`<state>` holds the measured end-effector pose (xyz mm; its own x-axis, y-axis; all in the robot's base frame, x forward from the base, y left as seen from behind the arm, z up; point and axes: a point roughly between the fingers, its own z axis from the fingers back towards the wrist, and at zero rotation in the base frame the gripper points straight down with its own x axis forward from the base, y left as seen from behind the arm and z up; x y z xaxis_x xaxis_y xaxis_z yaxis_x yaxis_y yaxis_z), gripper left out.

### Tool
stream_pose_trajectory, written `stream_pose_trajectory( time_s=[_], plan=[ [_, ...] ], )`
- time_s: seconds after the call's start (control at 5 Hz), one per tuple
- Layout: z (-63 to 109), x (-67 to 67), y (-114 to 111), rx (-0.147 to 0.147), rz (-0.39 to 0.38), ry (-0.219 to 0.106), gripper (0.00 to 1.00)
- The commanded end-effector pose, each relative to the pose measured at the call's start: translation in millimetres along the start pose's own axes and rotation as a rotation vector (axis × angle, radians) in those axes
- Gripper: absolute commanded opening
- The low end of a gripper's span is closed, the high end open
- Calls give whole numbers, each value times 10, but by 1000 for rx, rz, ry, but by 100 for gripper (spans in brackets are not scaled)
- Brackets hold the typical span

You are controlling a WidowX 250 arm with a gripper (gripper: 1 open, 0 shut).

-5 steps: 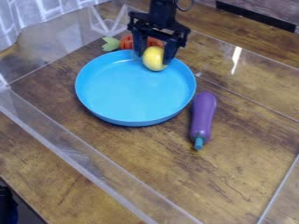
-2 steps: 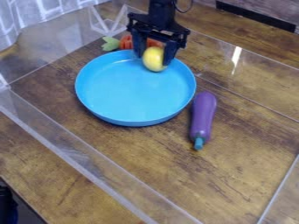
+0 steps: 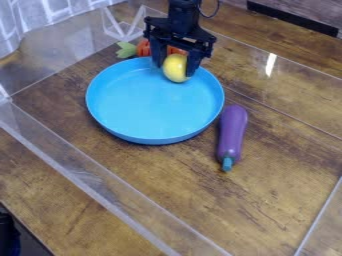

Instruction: Remove the lemon from the blue tray and put it on the table

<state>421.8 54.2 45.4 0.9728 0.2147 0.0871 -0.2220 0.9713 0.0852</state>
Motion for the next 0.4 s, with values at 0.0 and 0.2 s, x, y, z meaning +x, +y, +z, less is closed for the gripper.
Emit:
stream_pose_trajectory(
  time_s=[0.0, 0.2],
  plan=[
    [-57, -207, -144, 3, -33, 28, 0],
    [-94, -326, -124, 10, -35, 41, 0]
  ],
)
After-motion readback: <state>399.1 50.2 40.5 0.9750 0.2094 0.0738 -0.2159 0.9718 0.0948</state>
